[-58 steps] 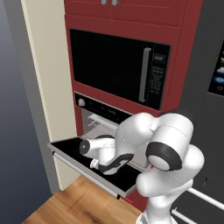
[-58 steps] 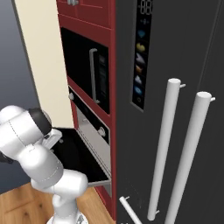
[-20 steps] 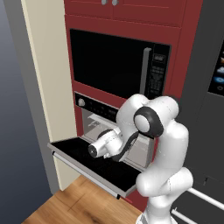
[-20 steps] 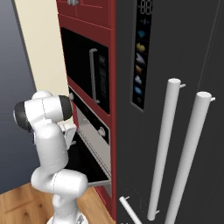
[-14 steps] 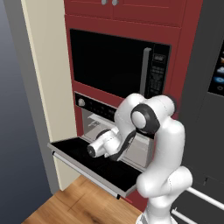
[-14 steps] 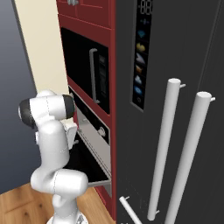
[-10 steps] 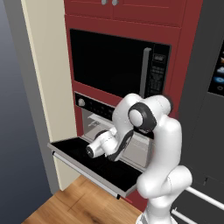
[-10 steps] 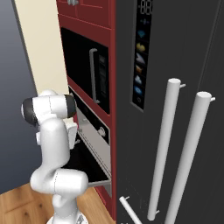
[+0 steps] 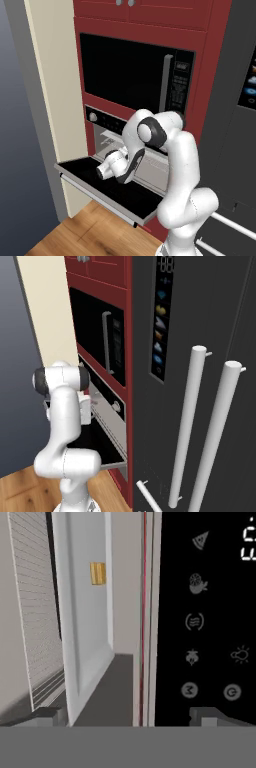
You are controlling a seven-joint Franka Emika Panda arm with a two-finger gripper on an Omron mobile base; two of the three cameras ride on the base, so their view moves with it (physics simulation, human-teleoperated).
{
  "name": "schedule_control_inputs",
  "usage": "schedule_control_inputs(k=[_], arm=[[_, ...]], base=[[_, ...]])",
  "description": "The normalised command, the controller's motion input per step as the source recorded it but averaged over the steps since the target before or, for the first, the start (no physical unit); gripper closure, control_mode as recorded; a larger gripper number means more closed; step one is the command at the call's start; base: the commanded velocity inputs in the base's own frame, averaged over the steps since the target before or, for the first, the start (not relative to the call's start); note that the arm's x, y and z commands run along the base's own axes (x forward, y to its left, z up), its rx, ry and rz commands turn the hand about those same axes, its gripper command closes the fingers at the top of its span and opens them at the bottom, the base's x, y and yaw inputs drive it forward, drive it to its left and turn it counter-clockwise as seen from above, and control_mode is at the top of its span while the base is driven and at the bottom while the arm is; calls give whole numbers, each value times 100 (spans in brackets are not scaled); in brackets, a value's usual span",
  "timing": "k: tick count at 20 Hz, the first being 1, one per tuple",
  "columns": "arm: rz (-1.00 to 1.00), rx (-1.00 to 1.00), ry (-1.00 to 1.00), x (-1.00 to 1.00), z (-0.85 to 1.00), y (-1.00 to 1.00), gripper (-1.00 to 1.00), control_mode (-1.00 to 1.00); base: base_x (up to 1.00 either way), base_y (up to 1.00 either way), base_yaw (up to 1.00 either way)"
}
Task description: Take the baked cake out of the oven and place it on the plate for cooling. Then close the oven door.
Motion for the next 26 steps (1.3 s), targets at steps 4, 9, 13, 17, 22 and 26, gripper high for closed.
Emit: schedule_control_inputs(k=[4,9,13,17,22,26], arm=[[-8,-8,-4,30,-7,-19,-100,-100],[-8,-6,-3,30,-4,-20,-100,-100],[-7,-5,-2,29,-3,-19,-100,-100],[-5,-5,-1,27,-8,-19,-100,-100],[-5,-6,0,27,-15,-10,-100,-100],[-4,-6,0,24,-17,-6,-100,-100]], base=[[0,0,0],[0,0,0],[0,0,0],[0,0,0],[0,0,0],[0,0,0]])
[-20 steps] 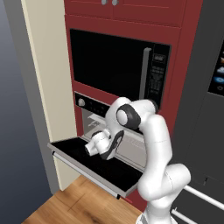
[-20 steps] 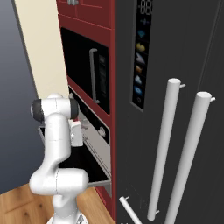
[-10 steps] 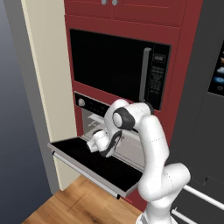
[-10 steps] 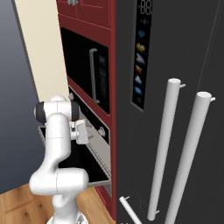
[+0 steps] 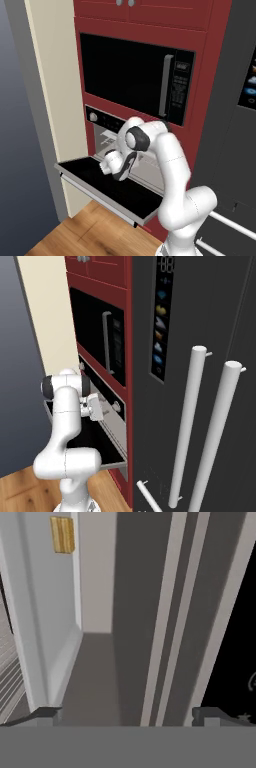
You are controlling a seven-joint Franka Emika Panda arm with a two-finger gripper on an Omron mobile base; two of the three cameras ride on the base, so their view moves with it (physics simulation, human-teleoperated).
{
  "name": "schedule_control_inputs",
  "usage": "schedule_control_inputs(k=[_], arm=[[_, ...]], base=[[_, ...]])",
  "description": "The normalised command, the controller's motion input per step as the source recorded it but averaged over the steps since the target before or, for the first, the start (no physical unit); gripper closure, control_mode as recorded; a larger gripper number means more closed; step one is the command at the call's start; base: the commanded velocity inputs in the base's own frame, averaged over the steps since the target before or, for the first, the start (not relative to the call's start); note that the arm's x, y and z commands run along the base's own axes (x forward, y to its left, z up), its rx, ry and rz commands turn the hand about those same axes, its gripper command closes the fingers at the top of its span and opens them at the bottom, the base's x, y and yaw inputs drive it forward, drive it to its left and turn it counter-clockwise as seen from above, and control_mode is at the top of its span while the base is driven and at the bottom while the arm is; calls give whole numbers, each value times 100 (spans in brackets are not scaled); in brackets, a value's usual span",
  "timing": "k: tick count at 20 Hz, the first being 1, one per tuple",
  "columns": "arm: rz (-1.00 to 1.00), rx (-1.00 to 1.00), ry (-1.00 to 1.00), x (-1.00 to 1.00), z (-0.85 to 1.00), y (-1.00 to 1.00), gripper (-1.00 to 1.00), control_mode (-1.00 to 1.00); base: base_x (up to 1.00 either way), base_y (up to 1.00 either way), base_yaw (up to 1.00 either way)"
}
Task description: Take the baked cake out of the oven and place it on the plate for cooling. Then close the oven door.
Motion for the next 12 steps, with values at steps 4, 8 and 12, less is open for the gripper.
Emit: schedule_control_inputs(k=[4,8,12], arm=[[-3,-5,0,23,-18,-13,-100,-100],[-1,-7,0,2,-30,-5,-100,-100],[0,-6,0,0,-36,-1,-100,-100]], base=[[0,0,0],[0,0,0],[0,0,0]])
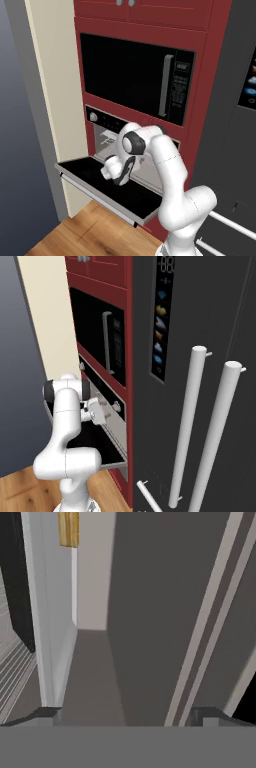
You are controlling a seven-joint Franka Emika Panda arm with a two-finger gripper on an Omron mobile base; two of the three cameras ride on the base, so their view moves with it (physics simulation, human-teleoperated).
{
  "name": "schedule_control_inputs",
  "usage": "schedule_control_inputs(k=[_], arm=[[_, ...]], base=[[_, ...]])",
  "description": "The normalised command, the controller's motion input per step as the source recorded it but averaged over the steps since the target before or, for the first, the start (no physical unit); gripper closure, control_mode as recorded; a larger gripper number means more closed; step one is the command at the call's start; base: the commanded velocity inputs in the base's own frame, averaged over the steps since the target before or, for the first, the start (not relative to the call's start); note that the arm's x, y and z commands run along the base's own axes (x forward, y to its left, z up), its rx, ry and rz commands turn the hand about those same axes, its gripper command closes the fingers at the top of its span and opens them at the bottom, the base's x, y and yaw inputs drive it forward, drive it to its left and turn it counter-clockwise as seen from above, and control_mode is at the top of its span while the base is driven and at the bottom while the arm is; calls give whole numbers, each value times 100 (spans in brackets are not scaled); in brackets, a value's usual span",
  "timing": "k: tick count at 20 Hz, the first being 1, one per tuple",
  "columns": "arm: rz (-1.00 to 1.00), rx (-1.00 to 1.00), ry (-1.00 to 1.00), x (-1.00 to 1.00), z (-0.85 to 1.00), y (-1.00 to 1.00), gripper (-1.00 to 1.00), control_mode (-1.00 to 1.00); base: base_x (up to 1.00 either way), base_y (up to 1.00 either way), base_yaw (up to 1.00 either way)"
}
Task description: Take the baked cake out of the oven and place it on the plate for cooling. Then close the oven door.
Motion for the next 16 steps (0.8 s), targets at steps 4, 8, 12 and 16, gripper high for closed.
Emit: schedule_control_inputs(k=[4,8,12,16], arm=[[0,-4,-1,3,-14,-7,-100,-100],[-3,-1,-5,16,0,-12,-100,-100],[-4,0,-5,27,0,-14,-100,-100],[-4,0,-3,29,0,-11,-100,-100]], base=[[0,0,0],[0,0,0],[0,0,0],[0,0,0]])
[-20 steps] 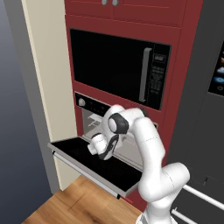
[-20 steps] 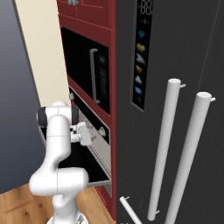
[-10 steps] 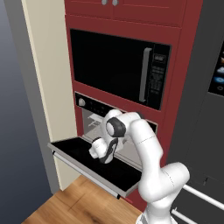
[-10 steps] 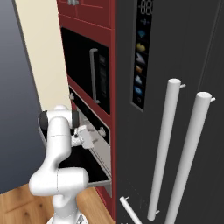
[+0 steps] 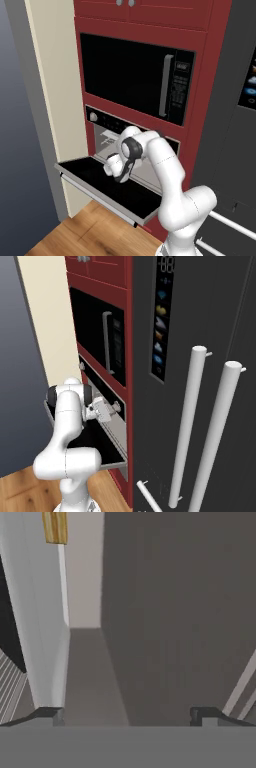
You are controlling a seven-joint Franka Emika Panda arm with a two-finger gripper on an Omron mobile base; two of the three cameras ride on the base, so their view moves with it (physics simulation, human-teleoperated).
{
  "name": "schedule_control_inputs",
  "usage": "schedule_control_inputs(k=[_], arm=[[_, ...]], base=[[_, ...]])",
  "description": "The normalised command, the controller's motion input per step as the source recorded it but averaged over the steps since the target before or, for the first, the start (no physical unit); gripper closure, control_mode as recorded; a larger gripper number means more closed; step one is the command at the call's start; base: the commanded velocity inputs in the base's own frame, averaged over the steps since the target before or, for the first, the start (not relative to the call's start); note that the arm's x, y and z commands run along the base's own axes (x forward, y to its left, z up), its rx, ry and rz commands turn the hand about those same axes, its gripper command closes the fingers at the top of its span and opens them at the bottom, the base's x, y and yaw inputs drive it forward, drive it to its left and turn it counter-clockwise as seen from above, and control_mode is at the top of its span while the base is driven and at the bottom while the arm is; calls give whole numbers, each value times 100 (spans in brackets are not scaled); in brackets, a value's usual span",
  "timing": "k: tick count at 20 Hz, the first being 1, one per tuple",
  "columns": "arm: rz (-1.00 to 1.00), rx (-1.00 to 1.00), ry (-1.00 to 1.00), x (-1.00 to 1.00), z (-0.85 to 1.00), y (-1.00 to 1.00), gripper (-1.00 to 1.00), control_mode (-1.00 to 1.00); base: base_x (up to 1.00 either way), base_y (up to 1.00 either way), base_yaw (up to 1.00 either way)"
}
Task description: Take the baked cake out of the oven and place it on the plate for cooling. Then close the oven door.
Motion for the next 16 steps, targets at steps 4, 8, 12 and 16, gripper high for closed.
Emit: schedule_control_inputs(k=[4,8,12,16], arm=[[-3,0,0,27,0,-11,-100,-100],[-3,0,0,29,-1,-12,-100,-100],[-3,0,0,33,-17,-10,-100,-100],[-1,-3,0,25,-39,-3,-100,-100]], base=[[0,0,0],[0,0,0],[0,0,0],[0,0,0]])
